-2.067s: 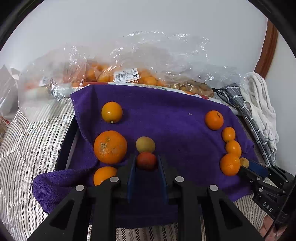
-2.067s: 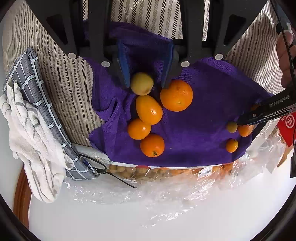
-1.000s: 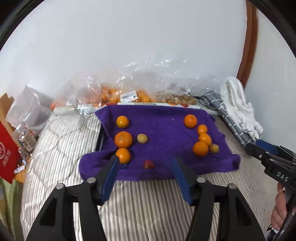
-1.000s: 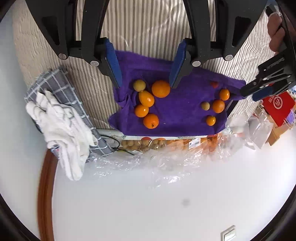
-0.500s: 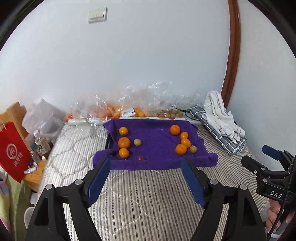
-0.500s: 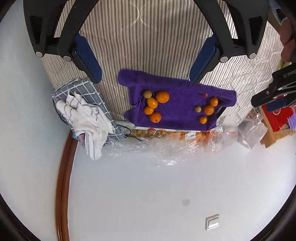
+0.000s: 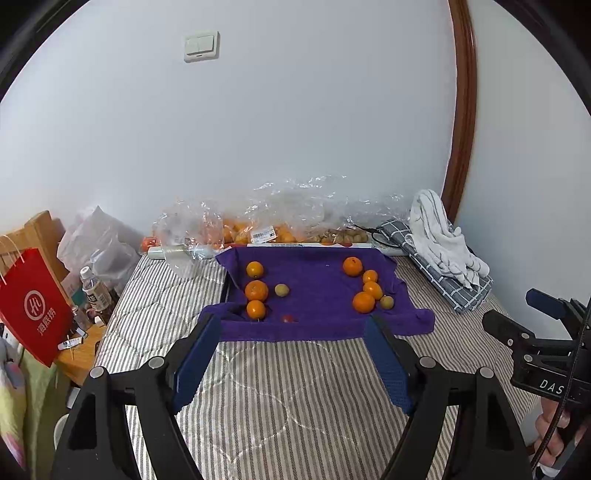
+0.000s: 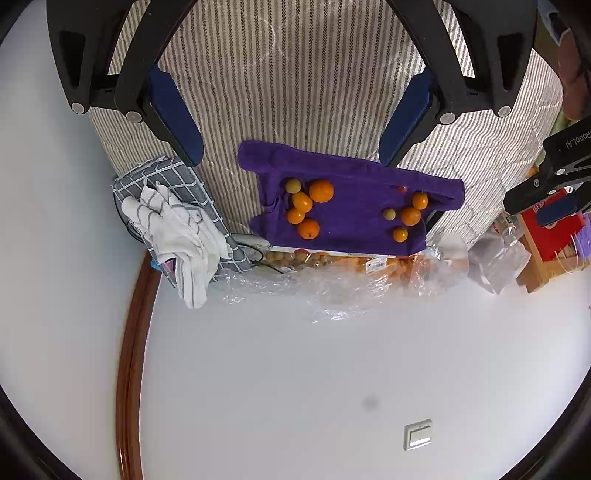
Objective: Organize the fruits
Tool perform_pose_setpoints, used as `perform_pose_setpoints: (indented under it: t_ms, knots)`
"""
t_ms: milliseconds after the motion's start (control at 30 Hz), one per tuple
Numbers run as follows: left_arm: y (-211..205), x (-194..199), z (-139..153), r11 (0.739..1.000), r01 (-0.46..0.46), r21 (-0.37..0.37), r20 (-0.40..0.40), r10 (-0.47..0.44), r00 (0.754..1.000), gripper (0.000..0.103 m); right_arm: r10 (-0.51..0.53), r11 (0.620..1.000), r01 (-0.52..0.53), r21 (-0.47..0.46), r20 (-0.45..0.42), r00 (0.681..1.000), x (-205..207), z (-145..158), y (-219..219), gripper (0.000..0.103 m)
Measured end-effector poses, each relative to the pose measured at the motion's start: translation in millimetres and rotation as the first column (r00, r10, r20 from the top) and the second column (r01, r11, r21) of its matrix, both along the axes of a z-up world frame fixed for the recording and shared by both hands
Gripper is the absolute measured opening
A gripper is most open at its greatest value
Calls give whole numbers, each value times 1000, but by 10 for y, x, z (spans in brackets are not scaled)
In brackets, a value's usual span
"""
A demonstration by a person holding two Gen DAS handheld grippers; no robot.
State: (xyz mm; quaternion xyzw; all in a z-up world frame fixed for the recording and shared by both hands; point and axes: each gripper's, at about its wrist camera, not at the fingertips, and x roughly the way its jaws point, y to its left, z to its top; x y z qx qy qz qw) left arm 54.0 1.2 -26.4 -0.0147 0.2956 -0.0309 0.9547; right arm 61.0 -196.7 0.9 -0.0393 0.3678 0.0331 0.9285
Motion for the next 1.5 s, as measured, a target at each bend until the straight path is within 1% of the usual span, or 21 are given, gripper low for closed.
perform_pose_setpoints:
  t_ms: [600, 1500]
  knots:
    - [83, 16, -28, 1000, -3, -7, -5, 3, 1000, 79, -5, 1000, 5, 20, -3, 1000, 15, -16, -38, 95]
    - [19, -2, -26, 1000, 2, -8, -6, -2, 1000, 79, -17, 999, 17, 30, 1, 1000, -10, -11, -81, 95]
